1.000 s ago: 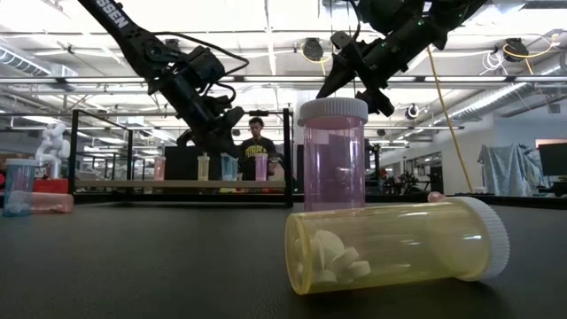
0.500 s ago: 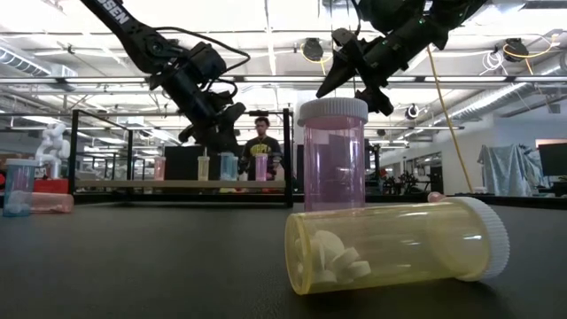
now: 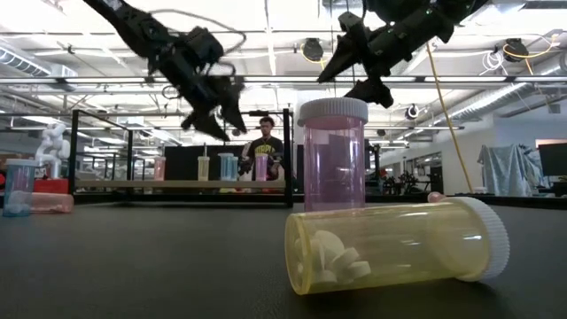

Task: Pick and place medicine bottles onto shelf by color
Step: Put the right yellow pill bottle on the shelf aligned with the other yellow pill bottle

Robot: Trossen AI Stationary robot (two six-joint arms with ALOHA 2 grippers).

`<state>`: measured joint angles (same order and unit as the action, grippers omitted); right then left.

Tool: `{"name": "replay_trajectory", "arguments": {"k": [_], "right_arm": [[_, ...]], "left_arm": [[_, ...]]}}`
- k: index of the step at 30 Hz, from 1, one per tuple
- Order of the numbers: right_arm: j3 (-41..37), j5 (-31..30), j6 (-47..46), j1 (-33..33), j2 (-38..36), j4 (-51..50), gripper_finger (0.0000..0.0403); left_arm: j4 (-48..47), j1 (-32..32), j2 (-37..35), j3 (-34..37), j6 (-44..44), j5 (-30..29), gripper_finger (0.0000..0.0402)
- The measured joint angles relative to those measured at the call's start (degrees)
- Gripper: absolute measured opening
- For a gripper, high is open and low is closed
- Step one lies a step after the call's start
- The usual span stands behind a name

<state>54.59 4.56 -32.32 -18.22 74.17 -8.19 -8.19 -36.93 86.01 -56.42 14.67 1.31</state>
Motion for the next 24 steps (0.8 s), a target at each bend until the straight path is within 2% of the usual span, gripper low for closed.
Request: {"name": "replay_trajectory", "arguments": {"k": [5,13,16,21,24], "right_arm": [[0.0,0.1,1.7,1.1,-2.0,0.1,0.0302],[0.0,1.4,15.7,4.4,-2.5,0.0,0.0302],[0.0,4.4,17.1,6.2,-2.5,0.2,0.0302],[0.0,4.4,15.2,8.7,-2.5,-2.1,0.0290],[0.0,4.3,14.7,9.9,-2.5,-3.1,0.0279]], "left_arm": [[-11.3,0.0,-4.5,-9.6,-3.7,-0.1,0.0291],[-24.4,3.7,-5.8,-27.4,-7.5,-0.3,0.0266],[-26.0,7.1,-5.8,-30.7,-5.3,-2.9,0.0255],[-33.3,14.5,-5.7,-32.3,0.7,-8.9,0.0244],[-39.2,19.3,-5.7,-32.3,7.3,-9.8,0.0244]]}}
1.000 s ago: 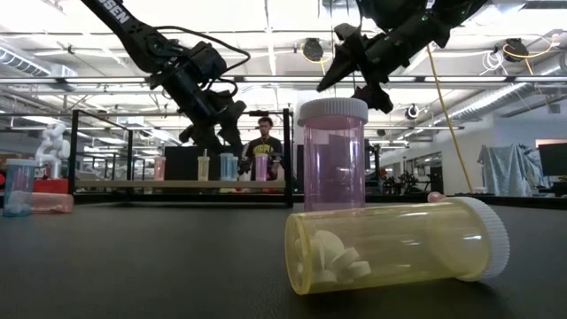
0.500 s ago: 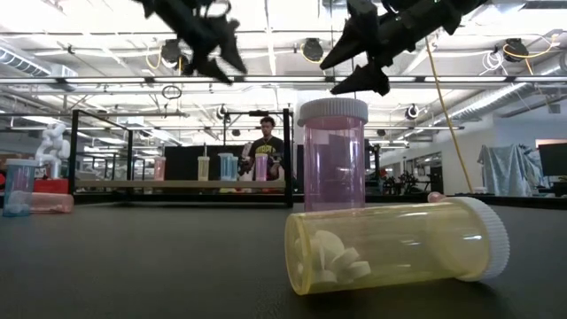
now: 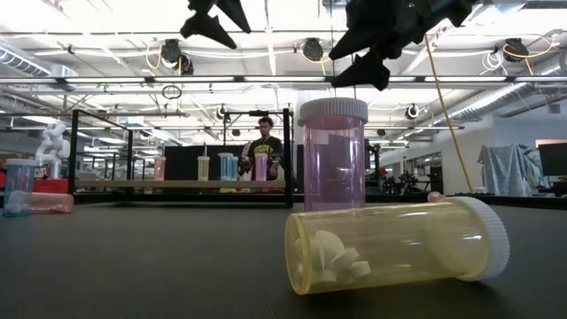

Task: Pick and place medicine bottles onto shelf by color
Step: Put the right yellow pill bottle on the shelf aligned with the other yellow pill bottle

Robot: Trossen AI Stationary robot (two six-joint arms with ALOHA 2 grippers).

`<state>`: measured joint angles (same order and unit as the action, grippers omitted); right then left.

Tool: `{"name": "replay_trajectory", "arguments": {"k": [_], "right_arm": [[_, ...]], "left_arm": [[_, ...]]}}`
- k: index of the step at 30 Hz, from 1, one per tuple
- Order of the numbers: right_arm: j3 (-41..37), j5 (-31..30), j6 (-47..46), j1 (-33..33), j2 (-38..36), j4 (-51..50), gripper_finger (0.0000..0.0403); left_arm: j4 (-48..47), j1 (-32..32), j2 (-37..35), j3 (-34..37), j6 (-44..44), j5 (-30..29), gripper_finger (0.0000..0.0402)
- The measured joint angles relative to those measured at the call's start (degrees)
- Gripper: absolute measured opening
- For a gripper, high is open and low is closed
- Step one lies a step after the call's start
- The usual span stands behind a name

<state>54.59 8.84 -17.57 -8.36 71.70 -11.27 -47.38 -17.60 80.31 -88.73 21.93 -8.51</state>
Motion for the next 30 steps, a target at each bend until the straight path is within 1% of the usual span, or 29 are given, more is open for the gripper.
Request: {"name": "replay_trajectory", "arguments": {"k": [8,10,12,14,17,18,20,23,25,27,30], "right_arm": [[0.0,-0.4,-0.8,2.7,0.0,1.9,0.0270],[0.0,-2.2,-3.4,4.5,0.0,4.3,0.0270],[0.0,-4.9,-6.6,6.7,0.0,6.7,0.0270],[0.0,-8.5,-9.6,9.2,0.0,8.0,0.0270],[0.0,-14.8,-14.5,13.0,0.7,7.0,0.0270],[0.0,-16.3,-16.2,14.4,1.1,4.9,0.0270],[0.0,-17.6,-20.4,17.5,2.3,0.6,0.0269],[-0.1,-17.9,-29.8,24.2,3.9,-6.2,0.0269],[0.0,-19.7,-38.7,29.1,4.7,-10.3,0.0269],[0.0,-21.0,-50.8,33.7,4.9,-17.1,0.0266],[0.0,-21.0,-70.0,40.5,4.9,-26.8,0.0254]], "left_arm": [[-17.9,15.4,0.0,0.0,21.3,-4.7,0.0243],[-23.0,19.1,0.0,0.0,26.0,-5.5,0.0243],[-27.6,22.6,0.0,0.0,29.7,-7.6,0.0243],[-29.1,25.6,0.0,0.5,32.7,-10.3,0.0243],[-25.0,29.1,0.0,3.0,34.3,-12.9,0.0243],[-22.6,30.1,0.1,4.2,33.9,-13.2,0.0243],[-17.3,32.2,0.1,6.7,31.5,-13.4,0.0243],[-7.1,35.8,0.1,12.0,28.9,-12.7,0.0243],[0.6,38.0,0.1,15.9,28.5,-12.0,0.0243],[7.9,40.2,0.1,19.7,28.8,-11.4,0.0243],[16.8,43.1,0.1,24.8,29.9,-11.2,0.0243]]}}
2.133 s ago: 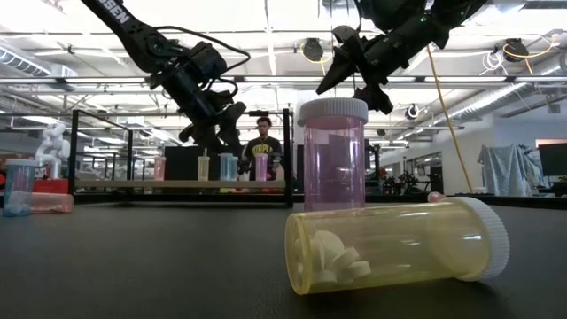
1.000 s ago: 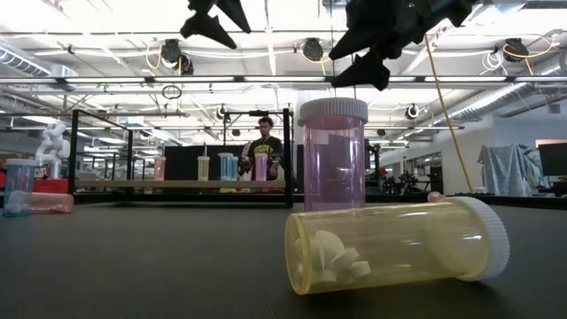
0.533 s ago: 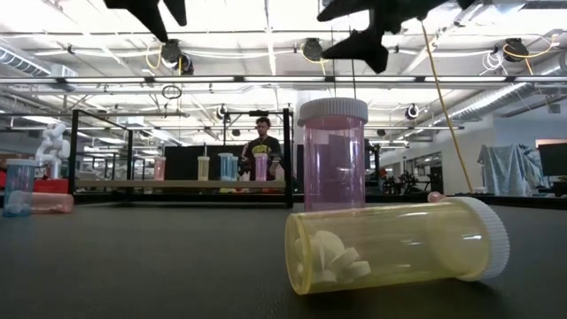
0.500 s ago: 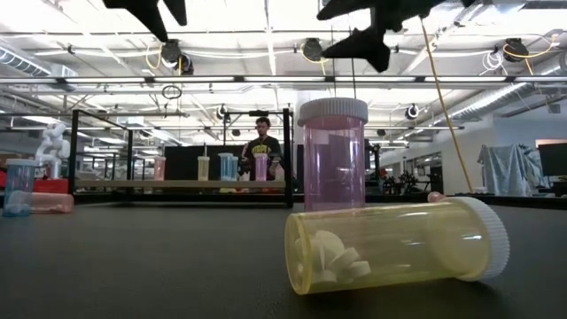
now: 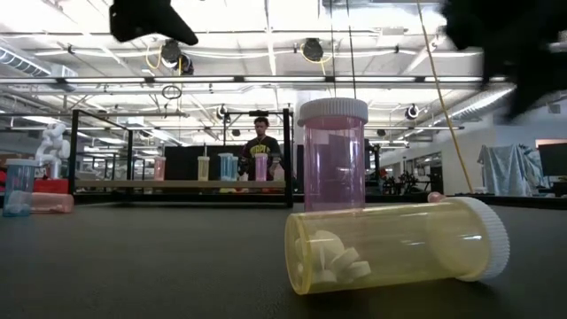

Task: Pick and place medicine bottles onto shelf by color
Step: Put the right yellow pill bottle on the shelf aligned with the other yellow pill bottle

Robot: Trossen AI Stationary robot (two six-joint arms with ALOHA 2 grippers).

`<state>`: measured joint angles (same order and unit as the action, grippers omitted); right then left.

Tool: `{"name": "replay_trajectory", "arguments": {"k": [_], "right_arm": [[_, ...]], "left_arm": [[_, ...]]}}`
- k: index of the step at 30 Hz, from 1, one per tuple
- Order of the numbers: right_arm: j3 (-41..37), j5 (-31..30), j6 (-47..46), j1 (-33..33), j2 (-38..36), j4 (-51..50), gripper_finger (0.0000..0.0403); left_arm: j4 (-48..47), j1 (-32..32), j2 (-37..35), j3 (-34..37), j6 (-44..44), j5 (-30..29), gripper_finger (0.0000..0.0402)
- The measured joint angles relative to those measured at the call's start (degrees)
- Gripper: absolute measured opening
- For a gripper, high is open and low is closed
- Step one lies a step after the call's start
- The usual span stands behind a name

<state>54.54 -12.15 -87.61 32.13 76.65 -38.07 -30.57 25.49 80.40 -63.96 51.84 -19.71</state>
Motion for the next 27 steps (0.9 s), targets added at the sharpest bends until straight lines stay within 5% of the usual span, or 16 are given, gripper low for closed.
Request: {"name": "replay_trajectory", "arguments": {"k": [5,8,20,27], "right_arm": [[0.0,3.0,-29.6,12.1,0.5,-5.5,0.0233],[0.0,0.9,-39.8,17.7,2.7,-4.0,0.0229],[0.0,26.2,-33.3,19.1,12.4,5.1,0.0228],[-0.8,25.7,-22.8,19.7,12.3,5.4,0.0228]], "left_arm": [[12.7,1.6,0.0,7.5,2.1,-0.4,0.0243],[17.6,1.6,0.0,10.2,3.5,-0.5,0.0243],[18.8,2.0,0.0,10.9,4.1,-1.4,0.0243],[18.7,1.5,-0.1,10.9,1.8,-1.4,0.0243]]}}
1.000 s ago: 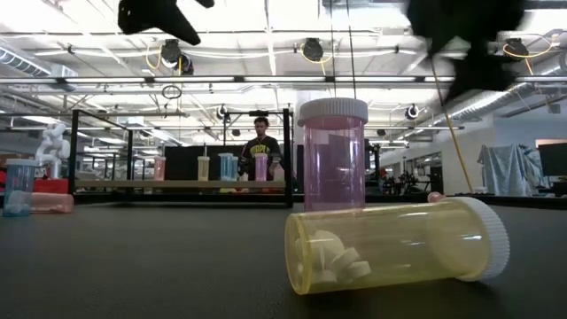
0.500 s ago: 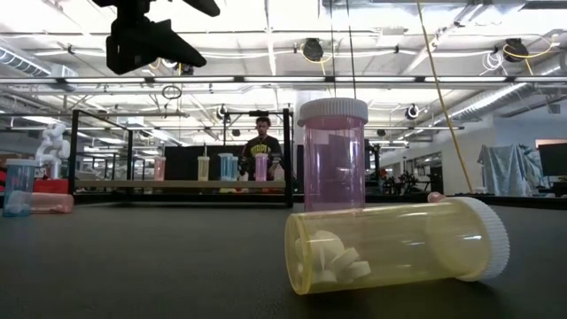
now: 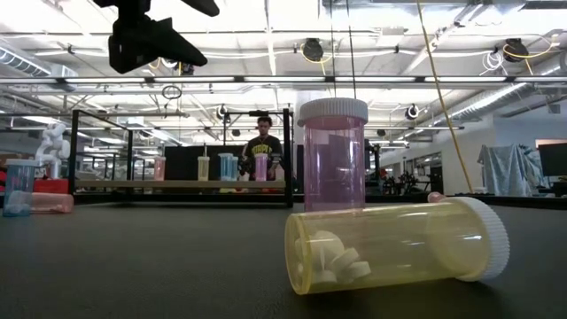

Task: Pick and place medicine bottles onto shelf by color
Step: Put the right yellow pill bottle on the shelf aligned with the other yellow pill bottle

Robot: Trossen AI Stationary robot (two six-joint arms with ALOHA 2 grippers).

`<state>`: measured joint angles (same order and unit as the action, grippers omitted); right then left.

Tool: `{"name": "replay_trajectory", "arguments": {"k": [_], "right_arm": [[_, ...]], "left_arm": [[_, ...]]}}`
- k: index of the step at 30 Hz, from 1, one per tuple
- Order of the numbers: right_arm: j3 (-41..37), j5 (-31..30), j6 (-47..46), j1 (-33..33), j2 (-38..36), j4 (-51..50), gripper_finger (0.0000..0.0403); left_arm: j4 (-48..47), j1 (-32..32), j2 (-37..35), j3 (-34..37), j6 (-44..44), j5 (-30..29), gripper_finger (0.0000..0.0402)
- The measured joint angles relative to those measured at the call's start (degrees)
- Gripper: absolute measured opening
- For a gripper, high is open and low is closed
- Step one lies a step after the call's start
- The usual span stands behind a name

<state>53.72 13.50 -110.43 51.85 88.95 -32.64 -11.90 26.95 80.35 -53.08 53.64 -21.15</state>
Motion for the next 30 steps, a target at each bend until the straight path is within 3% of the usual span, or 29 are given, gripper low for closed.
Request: {"name": "replay_trajectory", "arguments": {"k": [8,14,20,25,30], "right_arm": [[-7.2,0.1,6.2,-1.6,0.0,4.5,0.0223],[-8.3,-0.1,8.9,-3.7,-0.1,3.6,0.0210],[-8.3,-7.7,9.0,-7.3,-1.7,-0.5,0.0208],[-8.6,-8.8,4.3,-9.1,-4.9,-4.8,0.0208],[-8.5,-9.9,-6.9,-6.8,-9.1,0.5,0.0208]], "left_arm": [[0.0,-1.3,0.0,0.0,-1.0,0.0,0.0243],[0.0,-1.2,0.0,0.0,-1.0,0.4,0.0243],[0.0,-1.6,0.0,0.0,-1.0,0.5,0.0243],[0.1,-1.8,0.0,0.0,-1.0,0.6,0.0243],[0.0,-1.7,0.0,0.0,-0.3,2.0,0.0243]]}}
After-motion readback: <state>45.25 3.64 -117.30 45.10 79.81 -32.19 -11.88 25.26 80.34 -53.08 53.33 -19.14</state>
